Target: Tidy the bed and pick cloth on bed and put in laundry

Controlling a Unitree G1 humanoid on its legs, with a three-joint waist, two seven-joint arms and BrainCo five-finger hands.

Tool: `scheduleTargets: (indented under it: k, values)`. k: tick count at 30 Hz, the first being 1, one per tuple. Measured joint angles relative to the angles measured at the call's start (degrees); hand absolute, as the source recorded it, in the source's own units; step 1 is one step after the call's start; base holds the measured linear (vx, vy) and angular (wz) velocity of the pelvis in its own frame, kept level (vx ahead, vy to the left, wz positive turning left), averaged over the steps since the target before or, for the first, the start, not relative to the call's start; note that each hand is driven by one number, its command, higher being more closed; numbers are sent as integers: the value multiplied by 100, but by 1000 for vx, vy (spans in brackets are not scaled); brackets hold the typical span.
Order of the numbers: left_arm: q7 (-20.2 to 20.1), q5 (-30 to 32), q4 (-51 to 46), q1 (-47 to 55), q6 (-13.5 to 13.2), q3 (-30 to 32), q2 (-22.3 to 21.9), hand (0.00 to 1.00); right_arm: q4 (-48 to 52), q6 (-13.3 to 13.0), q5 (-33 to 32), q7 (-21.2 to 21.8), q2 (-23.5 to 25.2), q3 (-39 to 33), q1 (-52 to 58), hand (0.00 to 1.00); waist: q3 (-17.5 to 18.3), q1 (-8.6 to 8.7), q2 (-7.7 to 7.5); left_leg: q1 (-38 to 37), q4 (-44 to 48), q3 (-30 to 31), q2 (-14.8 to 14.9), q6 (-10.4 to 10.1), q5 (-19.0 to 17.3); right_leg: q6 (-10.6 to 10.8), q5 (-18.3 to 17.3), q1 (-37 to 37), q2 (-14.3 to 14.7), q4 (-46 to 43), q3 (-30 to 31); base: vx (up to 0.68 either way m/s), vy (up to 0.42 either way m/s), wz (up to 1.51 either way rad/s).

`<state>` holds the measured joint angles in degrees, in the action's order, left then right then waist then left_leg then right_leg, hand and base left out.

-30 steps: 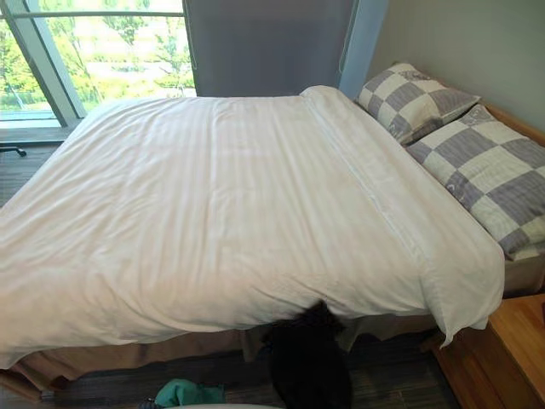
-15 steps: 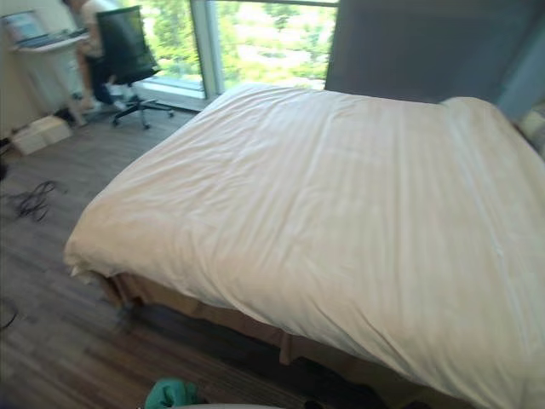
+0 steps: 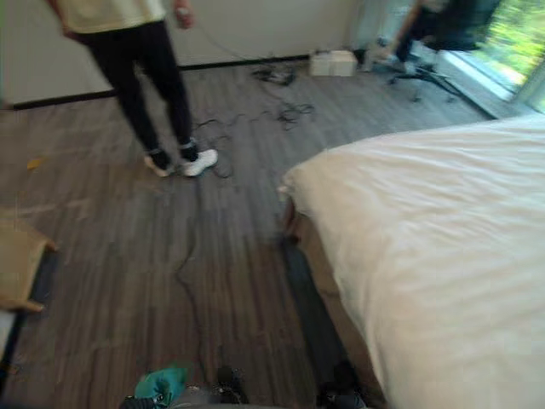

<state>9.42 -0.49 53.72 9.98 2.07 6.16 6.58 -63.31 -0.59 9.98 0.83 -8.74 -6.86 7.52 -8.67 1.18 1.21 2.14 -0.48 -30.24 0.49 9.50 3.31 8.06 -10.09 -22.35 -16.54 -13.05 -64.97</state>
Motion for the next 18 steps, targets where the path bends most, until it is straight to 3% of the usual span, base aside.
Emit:
scheduleTargets:
  k: [1,3,4,6,8,9,10,11,14,18]
  values:
    - [-76,0,67,-7,-3,-99,77,100,2,-4,-158,-28,-16,-24,-59,100,-118,-88,-47,-201,-148,177,-78,-3,22,-153,98,8,-47,-42,11,61,87,88]
    - [-194,-8,275,-17,17,-232,143,100,6,-68,-319,-102,71,-97,-36,100,-204,-73,-89,-441,-359,506,-217,-10,58,-570,168,171,-174,-483,297,43,23,99]
    - [-308,-4,465,-72,121,-429,131,100,36,-144,-481,-151,180,-99,41,100,-212,-34,-86,-554,-500,909,-254,-77,49,-616,-51,547,-40,-813,1106,17,-37,136]
    - [-449,37,511,-147,245,-535,177,100,71,-315,-680,-153,198,-148,149,100,-224,-36,-66,-551,-518,1221,-255,-108,22,-555,-174,1017,293,-857,2098,8,-44,121]
    - [-566,238,507,-128,317,-601,194,100,56,-551,-884,-148,206,-106,198,100,-221,-41,-88,-549,-531,1498,-342,-190,81,-518,-34,1535,788,-346,3643,55,-63,101]
    - [-589,244,507,-114,335,-602,211,100,57,-609,-893,-137,217,-61,193,100,-213,-40,-139,-546,-534,1520,-415,-228,107,-555,55,1615,837,-179,3901,48,-70,56]
    - [-644,251,504,-114,349,-601,194,100,56,-668,-897,-108,191,20,156,100,-183,-64,-179,-586,-537,1528,-490,-251,122,-564,-48,1563,801,1,4040,59,-62,10]
    - [-666,243,502,-29,350,-587,121,100,113,-666,-899,-82,154,85,110,100,-162,-75,-56,-592,-538,1492,-479,-299,99,-518,-65,1496,841,226,4060,56,-59,-4]
    - [-667,196,483,94,351,-552,33,100,286,-562,-912,-65,98,106,147,100,-132,-44,32,-584,-538,1249,-426,-468,-8,-467,-23,1457,870,432,4075,38,-39,-18]
    - [-715,138,473,178,311,-545,73,100,357,-283,-892,-65,140,189,245,100,-1,-57,-35,-722,-546,1041,-360,-542,-29,-493,34,1330,944,596,4209,66,-46,-20]
